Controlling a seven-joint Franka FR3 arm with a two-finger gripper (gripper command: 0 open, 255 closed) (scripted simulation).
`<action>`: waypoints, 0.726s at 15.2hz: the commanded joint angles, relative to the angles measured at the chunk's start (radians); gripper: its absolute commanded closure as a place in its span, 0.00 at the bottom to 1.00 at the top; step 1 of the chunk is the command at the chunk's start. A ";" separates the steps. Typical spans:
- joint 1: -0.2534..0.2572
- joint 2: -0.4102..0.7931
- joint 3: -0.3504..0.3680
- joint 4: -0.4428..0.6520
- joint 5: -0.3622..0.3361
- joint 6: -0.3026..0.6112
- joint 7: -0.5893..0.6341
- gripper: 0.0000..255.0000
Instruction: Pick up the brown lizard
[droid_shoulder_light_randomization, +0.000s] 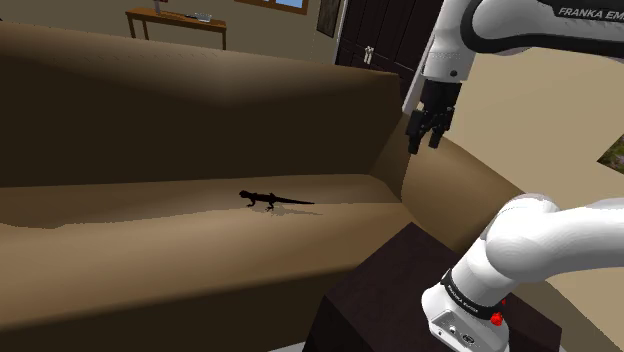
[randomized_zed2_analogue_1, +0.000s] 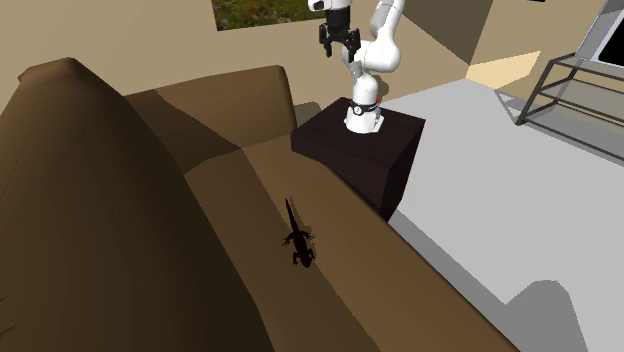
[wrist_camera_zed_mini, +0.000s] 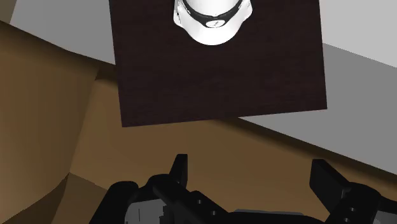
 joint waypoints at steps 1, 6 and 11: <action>0.000 0.000 0.000 0.000 0.000 0.000 0.000 0.00; 0.016 0.075 -0.015 -0.098 -0.001 0.224 -0.048 0.00; 0.035 0.198 -0.030 -0.157 0.006 0.456 -0.097 0.00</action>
